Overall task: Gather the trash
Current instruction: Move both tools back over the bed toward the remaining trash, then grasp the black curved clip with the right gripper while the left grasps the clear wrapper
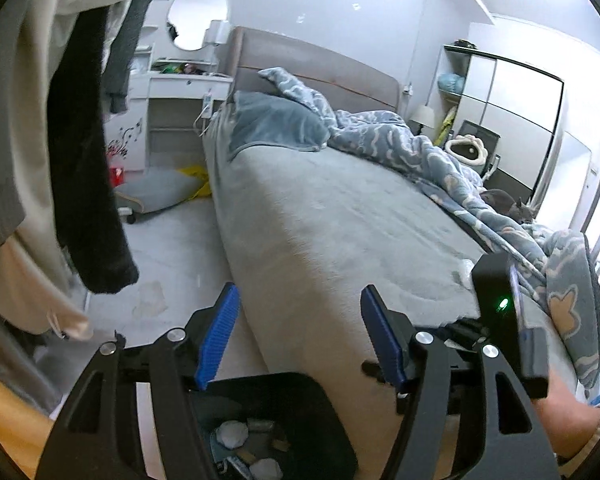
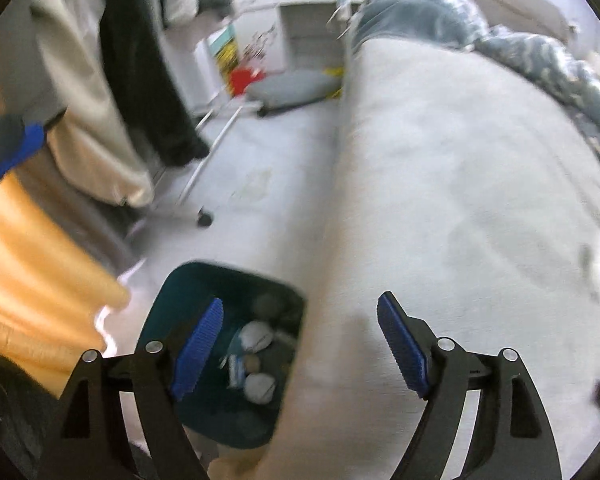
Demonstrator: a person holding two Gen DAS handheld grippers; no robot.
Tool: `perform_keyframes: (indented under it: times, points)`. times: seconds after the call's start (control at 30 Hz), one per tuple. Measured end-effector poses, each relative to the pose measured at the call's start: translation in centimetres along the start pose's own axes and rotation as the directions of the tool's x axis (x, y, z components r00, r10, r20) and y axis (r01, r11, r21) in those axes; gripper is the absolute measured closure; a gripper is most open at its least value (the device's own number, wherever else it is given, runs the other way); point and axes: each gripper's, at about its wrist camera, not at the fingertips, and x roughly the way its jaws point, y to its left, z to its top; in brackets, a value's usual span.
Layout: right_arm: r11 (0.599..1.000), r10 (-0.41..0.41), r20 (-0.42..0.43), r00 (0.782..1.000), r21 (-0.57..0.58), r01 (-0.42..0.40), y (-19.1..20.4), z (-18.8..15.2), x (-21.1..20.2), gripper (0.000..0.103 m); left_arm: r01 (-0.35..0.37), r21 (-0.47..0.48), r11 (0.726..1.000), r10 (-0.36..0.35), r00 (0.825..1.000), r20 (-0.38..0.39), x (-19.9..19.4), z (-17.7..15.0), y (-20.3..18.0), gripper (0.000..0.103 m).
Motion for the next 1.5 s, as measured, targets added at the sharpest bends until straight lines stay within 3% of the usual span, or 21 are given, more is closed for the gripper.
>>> perform_keyframes:
  times: [0.3,0.5,0.73,0.9,1.1,1.13,1.27,1.33,1.4,1.5]
  points:
    - [0.971,-0.211,0.117,0.970,0.139,0.195,-6.1,-0.5,-3.5,0.016,0.012,0.069,0.998,-0.012,1.000,-0.005,2.9,0.5,-2.7,0.030]
    - [0.895,-0.366,0.130,0.922,0.321,0.310,-10.5,-1.8,-5.7,0.013,0.039,0.078,0.996,-0.038,0.999,-0.013,5.1,1.0,-4.1,0.024]
    - [0.813,-0.499,0.151,0.853,0.423,0.401,-13.6,-3.3,-9.2,0.010,0.116,0.118,0.986,-0.113,0.993,-0.037,7.5,1.7,-8.1,0.014]
    - [0.781,-0.511,0.132,0.850,0.485,0.394,-16.2,-4.5,-9.8,0.010,0.162,0.151,0.975,-0.153,0.986,-0.067,9.2,1.5,-10.5,0.009]
    - [0.746,-0.544,0.123,0.830,0.524,0.412,-18.6,-7.0,-10.4,0.010,0.192,0.142,0.971,-0.177,0.977,-0.118,11.4,1.3,-11.8,0.008]
    - [0.745,-0.543,0.116,0.832,0.524,0.413,-19.0,-7.3,-10.4,0.010,0.205,0.130,0.970,-0.189,0.974,-0.128,11.8,1.3,-12.1,0.008]
    - [0.779,-0.478,0.091,0.874,0.503,0.374,-19.9,-8.3,-9.3,0.010,0.224,0.152,0.963,-0.203,0.969,-0.144,12.5,1.3,-13.7,0.008]
    - [0.788,-0.467,0.088,0.880,0.493,0.369,-19.8,-8.7,-8.8,0.017,0.239,0.149,0.959,-0.214,0.963,-0.165,13.1,1.1,-14.9,0.007]
    - [0.801,-0.452,0.083,0.888,0.476,0.364,-19.5,-8.8,-8.2,0.038,0.257,0.153,0.954,-0.231,0.958,-0.170,13.3,1.0,-15.7,0.007]
    - [0.814,-0.445,0.093,0.890,0.456,0.360,-19.2,-8.6,-8.0,0.048,0.282,0.162,0.946,-0.254,0.952,-0.173,13.8,1.0,-17.1,0.007]
